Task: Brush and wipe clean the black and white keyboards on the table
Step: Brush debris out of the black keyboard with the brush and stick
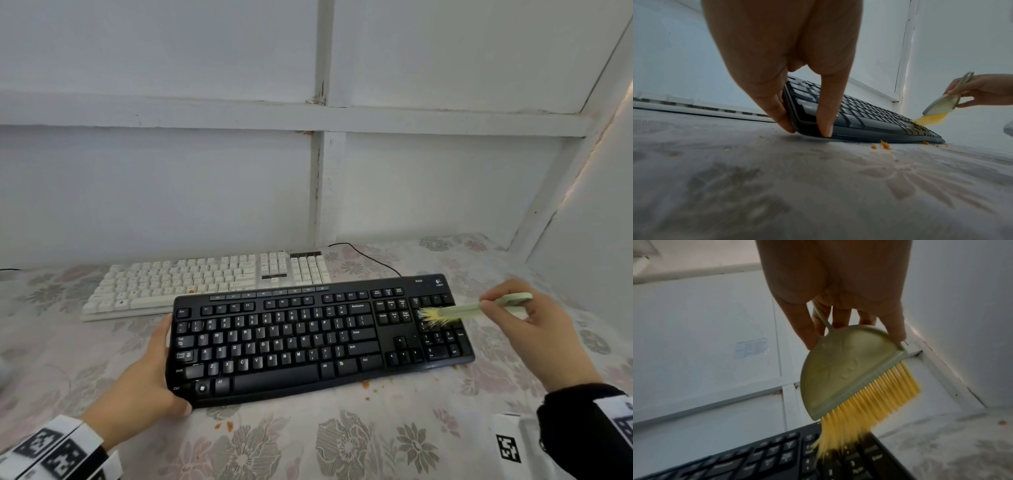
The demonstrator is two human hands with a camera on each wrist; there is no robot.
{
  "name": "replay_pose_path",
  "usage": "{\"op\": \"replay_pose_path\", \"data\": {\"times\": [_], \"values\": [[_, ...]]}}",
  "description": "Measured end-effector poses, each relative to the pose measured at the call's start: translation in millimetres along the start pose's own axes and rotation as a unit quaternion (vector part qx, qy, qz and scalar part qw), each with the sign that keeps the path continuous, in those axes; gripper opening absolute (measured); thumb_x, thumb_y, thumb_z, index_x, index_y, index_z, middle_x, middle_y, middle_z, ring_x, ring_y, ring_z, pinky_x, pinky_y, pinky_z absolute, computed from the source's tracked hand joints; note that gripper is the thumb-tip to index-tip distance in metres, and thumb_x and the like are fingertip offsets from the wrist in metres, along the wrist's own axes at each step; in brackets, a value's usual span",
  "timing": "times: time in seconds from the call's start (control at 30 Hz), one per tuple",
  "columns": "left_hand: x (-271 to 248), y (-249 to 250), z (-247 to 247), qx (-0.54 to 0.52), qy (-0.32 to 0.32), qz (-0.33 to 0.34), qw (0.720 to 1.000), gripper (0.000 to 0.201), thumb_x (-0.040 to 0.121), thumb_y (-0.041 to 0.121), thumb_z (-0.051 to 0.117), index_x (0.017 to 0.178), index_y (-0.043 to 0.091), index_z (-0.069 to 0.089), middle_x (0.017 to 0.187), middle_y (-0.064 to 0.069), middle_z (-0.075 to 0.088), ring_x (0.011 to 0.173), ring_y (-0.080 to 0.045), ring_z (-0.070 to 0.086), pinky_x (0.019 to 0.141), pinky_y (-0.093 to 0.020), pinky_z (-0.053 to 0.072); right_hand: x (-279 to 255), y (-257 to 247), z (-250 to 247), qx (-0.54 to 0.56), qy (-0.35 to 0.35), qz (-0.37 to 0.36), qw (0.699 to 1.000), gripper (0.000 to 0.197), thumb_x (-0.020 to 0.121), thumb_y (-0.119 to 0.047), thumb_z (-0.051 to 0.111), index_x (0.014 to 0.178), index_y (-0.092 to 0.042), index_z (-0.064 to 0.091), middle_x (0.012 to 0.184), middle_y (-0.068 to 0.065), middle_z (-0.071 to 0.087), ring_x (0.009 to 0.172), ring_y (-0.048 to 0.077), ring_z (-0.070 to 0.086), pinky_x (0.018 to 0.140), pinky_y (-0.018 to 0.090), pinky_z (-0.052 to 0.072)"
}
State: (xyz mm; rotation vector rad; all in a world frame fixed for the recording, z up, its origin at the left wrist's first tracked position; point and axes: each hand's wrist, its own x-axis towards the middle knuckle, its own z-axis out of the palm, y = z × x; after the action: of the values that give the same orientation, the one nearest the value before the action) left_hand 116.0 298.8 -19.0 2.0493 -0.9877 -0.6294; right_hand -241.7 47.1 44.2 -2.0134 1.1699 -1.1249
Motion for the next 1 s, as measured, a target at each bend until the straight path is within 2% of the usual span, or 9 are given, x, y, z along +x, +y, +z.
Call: {"op": "replay_pose_path", "data": {"times": [0.2, 0.3, 0.43, 0.53, 0.63, 0.73, 0.77, 0.9, 1.0], "values": [[2, -2, 1, 0.001, 0.002, 0.002, 1.000, 0.116, 0.045, 0.002, 0.070, 0.107, 0.076, 0.005, 0.094, -0.006, 0.065, 0.079, -0.026, 0.067, 0.074, -0.045, 0.055, -2, 0, 4, 0.110, -0.026, 0.046, 0.992, 0.016, 0.083, -0.003, 0.065, 0.072, -0.014, 0.063, 0.068, -0.010, 0.059, 0.074, 0.010, 0.052, 0.073, 0.024, 0.038], [2, -3, 0, 0.003, 0.000, 0.000, 1.000, 0.117, 0.047, 0.000, 0.071, 0.106, 0.076, 0.005, 0.096, -0.005, 0.065, 0.081, -0.026, 0.067, 0.075, -0.046, 0.055, 0, 4, 0, 0.067, -0.003, 0.058, 0.996, 0.017, 0.084, -0.005, 0.064, 0.072, -0.018, 0.063, 0.069, -0.007, 0.060, 0.073, 0.014, 0.051, 0.067, 0.025, 0.038], [1, -2, 1, 0.008, -0.005, -0.002, 1.000, 0.120, 0.051, -0.008, 0.072, 0.114, 0.069, 0.006, 0.095, -0.003, 0.065, 0.080, -0.025, 0.067, 0.075, -0.044, 0.054, 4, 4, -13, -0.008, 0.061, 0.038, 0.997, 0.023, 0.084, -0.009, 0.063, 0.076, -0.030, 0.061, 0.068, -0.009, 0.059, 0.059, 0.000, 0.051, 0.056, 0.021, 0.039], [0, -1, 1, 0.014, -0.012, -0.007, 1.000, 0.119, 0.056, -0.013, 0.072, 0.122, 0.060, 0.005, 0.095, -0.002, 0.065, 0.080, -0.023, 0.067, 0.075, -0.041, 0.054, 2, 3, -11, -0.004, 0.046, 0.032, 0.998, 0.022, 0.084, -0.011, 0.064, 0.074, -0.030, 0.062, 0.068, -0.013, 0.059, 0.057, 0.002, 0.048, 0.052, 0.012, 0.036], [-1, 1, 0, 0.018, -0.018, -0.011, 1.000, 0.119, 0.057, -0.013, 0.071, 0.126, 0.056, 0.004, 0.094, -0.003, 0.065, 0.079, -0.023, 0.067, 0.073, -0.039, 0.054, -3, -2, -4, -0.062, 0.057, 0.027, 0.996, 0.026, 0.084, -0.007, 0.063, 0.067, -0.026, 0.060, 0.075, -0.005, 0.059, 0.072, 0.022, 0.053, 0.063, 0.031, 0.042], [-1, 0, 0, 0.016, -0.020, -0.013, 1.000, 0.121, 0.058, -0.012, 0.071, 0.127, 0.057, 0.001, 0.097, -0.001, 0.063, 0.083, -0.020, 0.066, 0.074, -0.036, 0.053, -12, -26, 5, -0.104, 0.076, -0.020, 0.992, 0.030, 0.084, -0.006, 0.062, 0.068, -0.031, 0.055, 0.079, -0.012, 0.058, 0.088, 0.031, 0.054, 0.082, 0.048, 0.044], [-1, 0, 0, 0.016, -0.020, -0.013, 1.000, 0.121, 0.058, -0.012, 0.072, 0.126, 0.058, 0.000, 0.099, 0.001, 0.063, 0.084, -0.019, 0.065, 0.075, -0.034, 0.053, -17, -37, 11, -0.090, 0.059, -0.036, 0.994, 0.026, 0.085, -0.009, 0.062, 0.071, -0.031, 0.057, 0.082, -0.013, 0.058, 0.092, 0.029, 0.053, 0.084, 0.046, 0.044], [0, -2, -1, 0.017, -0.021, -0.007, 1.000, 0.121, 0.058, -0.011, 0.071, 0.125, 0.060, -0.001, 0.100, 0.002, 0.063, 0.084, -0.017, 0.065, 0.073, -0.032, 0.052, -49, -85, 58, -0.017, -0.069, -0.104, 0.992, 0.019, 0.085, -0.018, 0.064, 0.077, -0.035, 0.060, 0.088, -0.016, 0.059, 0.094, 0.006, 0.049, 0.074, 0.010, 0.036], [-1, -1, -1, 0.029, -0.021, 0.001, 0.999, 0.120, 0.058, -0.009, 0.070, 0.126, 0.059, -0.002, 0.098, 0.002, 0.063, 0.082, -0.017, 0.066, 0.070, -0.029, 0.052, -74, -110, 101, 0.015, -0.122, -0.158, 0.980, 0.007, 0.084, -0.032, 0.060, 0.077, -0.033, 0.061, 0.088, -0.018, 0.057, 0.092, -0.001, 0.046, 0.077, 0.012, 0.035]]}}
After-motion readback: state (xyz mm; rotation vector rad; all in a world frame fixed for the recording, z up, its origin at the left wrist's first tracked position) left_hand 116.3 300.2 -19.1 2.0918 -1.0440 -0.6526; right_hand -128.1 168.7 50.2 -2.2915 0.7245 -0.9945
